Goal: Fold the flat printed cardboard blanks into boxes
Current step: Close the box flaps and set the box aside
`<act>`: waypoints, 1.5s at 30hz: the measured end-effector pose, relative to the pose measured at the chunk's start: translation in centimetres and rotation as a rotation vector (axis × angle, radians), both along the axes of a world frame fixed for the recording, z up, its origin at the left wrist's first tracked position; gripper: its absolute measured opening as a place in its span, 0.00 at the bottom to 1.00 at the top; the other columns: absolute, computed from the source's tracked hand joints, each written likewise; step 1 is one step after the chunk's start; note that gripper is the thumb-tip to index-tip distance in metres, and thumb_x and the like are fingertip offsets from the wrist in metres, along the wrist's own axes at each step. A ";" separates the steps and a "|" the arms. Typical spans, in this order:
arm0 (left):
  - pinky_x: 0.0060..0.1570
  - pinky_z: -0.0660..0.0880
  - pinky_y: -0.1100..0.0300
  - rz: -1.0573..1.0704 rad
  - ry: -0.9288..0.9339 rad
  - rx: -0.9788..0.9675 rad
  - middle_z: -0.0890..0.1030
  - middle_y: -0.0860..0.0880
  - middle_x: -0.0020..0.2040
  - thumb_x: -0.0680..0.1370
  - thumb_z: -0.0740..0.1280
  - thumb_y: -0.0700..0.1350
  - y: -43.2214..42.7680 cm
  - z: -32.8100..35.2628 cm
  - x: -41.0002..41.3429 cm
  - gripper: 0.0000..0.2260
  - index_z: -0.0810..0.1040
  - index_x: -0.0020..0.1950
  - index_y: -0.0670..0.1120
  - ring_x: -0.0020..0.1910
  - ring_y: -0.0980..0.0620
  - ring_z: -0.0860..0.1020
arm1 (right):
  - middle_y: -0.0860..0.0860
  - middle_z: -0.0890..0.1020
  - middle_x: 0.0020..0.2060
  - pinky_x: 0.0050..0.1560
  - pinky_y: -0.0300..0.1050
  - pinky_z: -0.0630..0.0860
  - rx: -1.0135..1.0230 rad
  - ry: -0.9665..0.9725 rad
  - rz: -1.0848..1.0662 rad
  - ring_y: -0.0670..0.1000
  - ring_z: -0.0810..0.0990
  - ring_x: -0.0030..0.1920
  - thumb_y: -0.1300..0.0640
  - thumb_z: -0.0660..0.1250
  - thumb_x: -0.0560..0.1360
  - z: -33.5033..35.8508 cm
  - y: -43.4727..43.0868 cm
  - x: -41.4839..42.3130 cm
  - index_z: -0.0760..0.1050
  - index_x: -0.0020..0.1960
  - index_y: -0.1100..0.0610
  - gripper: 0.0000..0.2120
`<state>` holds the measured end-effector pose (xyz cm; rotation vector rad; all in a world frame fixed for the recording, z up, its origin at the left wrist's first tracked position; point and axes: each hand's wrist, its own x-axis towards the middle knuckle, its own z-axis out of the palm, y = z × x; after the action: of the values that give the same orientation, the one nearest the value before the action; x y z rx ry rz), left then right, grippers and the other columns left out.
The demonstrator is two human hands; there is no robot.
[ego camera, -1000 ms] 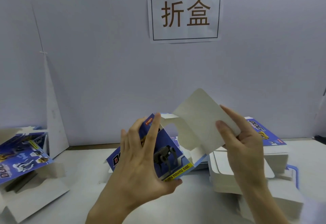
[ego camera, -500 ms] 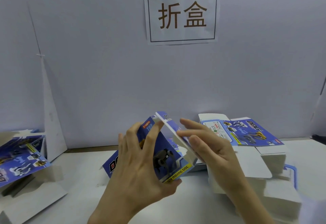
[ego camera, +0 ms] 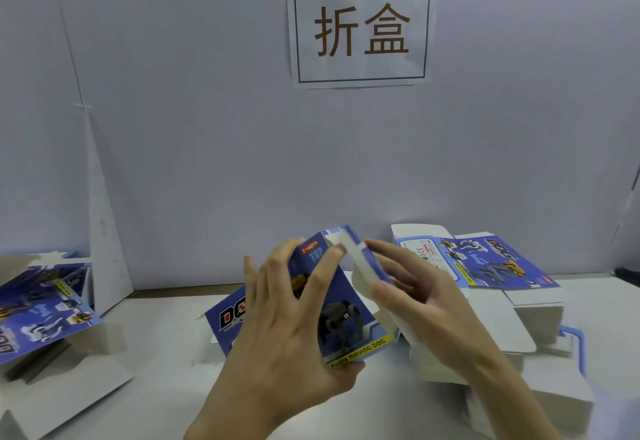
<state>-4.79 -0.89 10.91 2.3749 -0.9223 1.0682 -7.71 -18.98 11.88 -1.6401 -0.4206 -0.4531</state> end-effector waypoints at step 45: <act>0.37 0.81 0.58 -0.795 0.634 -0.918 0.79 0.52 0.60 0.67 0.72 0.50 2.2 1.3 -0.5 0.22 0.76 0.61 0.59 0.51 0.46 0.83 | 0.47 0.81 0.36 0.34 0.35 0.75 0.209 -0.273 -0.008 0.46 0.79 0.35 0.49 0.65 0.72 -0.3 1.6 0.2 0.80 0.53 0.46 0.11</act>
<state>-5.32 1.29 12.26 1.2394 -0.7633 0.2566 -7.49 -17.40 11.62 -1.3828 -0.5508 -0.7075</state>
